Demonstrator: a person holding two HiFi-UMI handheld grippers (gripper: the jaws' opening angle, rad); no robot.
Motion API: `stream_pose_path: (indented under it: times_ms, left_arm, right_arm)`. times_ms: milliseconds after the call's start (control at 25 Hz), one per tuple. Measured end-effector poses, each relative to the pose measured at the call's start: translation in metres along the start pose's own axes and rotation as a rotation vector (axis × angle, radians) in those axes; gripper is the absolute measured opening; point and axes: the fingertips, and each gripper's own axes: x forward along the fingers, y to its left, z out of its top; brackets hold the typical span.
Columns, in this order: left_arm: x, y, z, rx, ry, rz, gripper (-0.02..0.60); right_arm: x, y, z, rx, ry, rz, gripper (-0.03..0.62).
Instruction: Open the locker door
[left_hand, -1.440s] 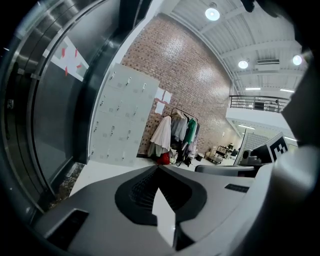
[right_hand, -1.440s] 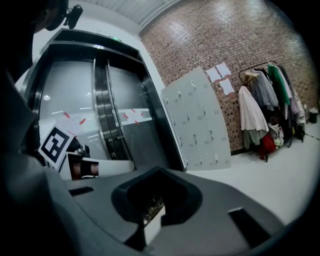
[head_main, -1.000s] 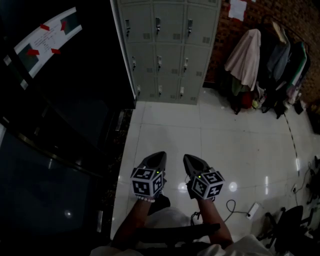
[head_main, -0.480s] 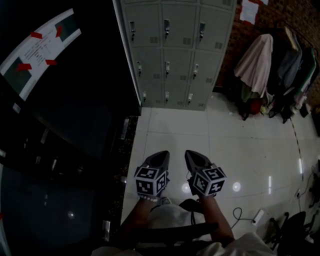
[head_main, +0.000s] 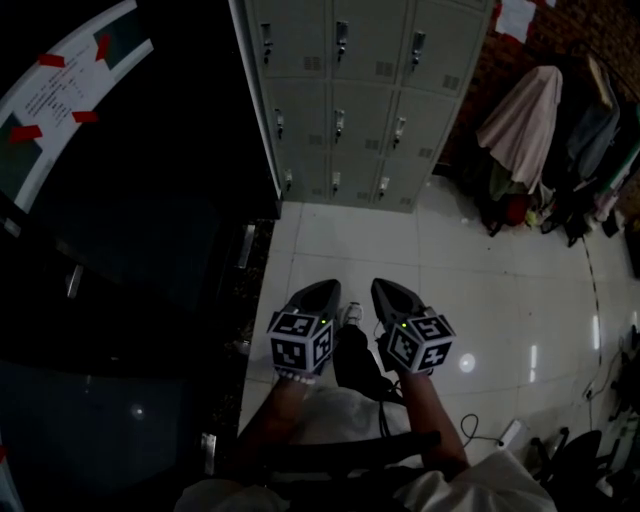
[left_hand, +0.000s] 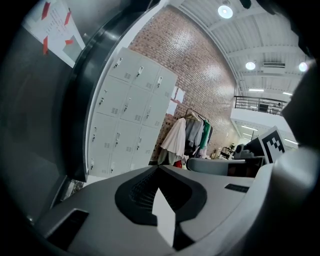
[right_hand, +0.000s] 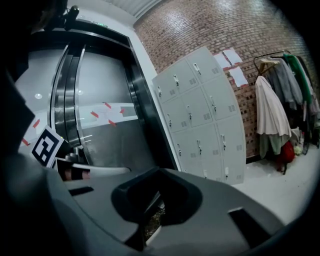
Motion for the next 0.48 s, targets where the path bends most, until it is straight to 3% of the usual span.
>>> stream_pose_path:
  times_ms: [480]
  left_arm:
    - [0.123,0.08,0.082,-0.017,-0.028,0.033,-0.003]
  right_arm:
    - [0.146,-0.074,0.066,-0.019,0.011,0.044,0.011]
